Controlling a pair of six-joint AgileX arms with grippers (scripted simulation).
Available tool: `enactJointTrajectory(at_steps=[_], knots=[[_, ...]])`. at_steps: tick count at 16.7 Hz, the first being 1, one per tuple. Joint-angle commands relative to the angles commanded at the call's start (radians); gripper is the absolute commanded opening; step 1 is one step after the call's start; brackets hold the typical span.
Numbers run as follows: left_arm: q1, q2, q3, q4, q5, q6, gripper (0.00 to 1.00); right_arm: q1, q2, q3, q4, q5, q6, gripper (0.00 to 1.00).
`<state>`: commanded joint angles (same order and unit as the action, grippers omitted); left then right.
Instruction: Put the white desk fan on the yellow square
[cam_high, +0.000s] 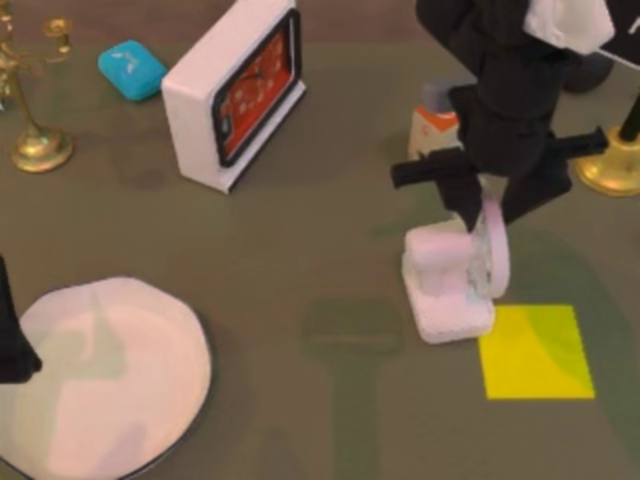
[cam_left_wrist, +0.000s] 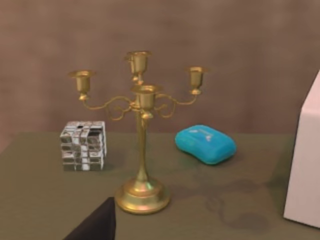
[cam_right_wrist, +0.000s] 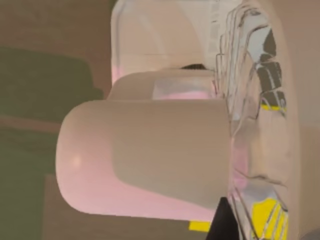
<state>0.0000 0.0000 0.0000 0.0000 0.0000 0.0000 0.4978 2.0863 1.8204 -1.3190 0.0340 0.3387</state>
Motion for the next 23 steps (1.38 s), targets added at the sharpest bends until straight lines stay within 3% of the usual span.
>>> enactJointTrajectory(at_steps=[4, 10, 17, 20, 23], knots=[[0.000, 0.000, 0.000, 0.000, 0.000, 0.000, 1.00, -0.001, -0.005, 0.018, -0.018, 0.004, 0.000, 0.00], [0.000, 0.000, 0.000, 0.000, 0.000, 0.000, 1.00, 0.006, 0.012, 0.217, -0.197, 0.003, -0.002, 0.00], [0.000, 0.000, 0.000, 0.000, 0.000, 0.000, 1.00, 0.002, 0.008, 0.224, -0.208, 0.002, 0.010, 0.00], [0.000, 0.000, 0.000, 0.000, 0.000, 0.000, 1.00, 0.003, -0.006, 0.194, -0.210, 0.001, 0.105, 0.00], [0.000, 0.000, 0.000, 0.000, 0.000, 0.000, 1.00, 0.000, -0.041, 0.139, -0.204, -0.001, 0.294, 0.00]])
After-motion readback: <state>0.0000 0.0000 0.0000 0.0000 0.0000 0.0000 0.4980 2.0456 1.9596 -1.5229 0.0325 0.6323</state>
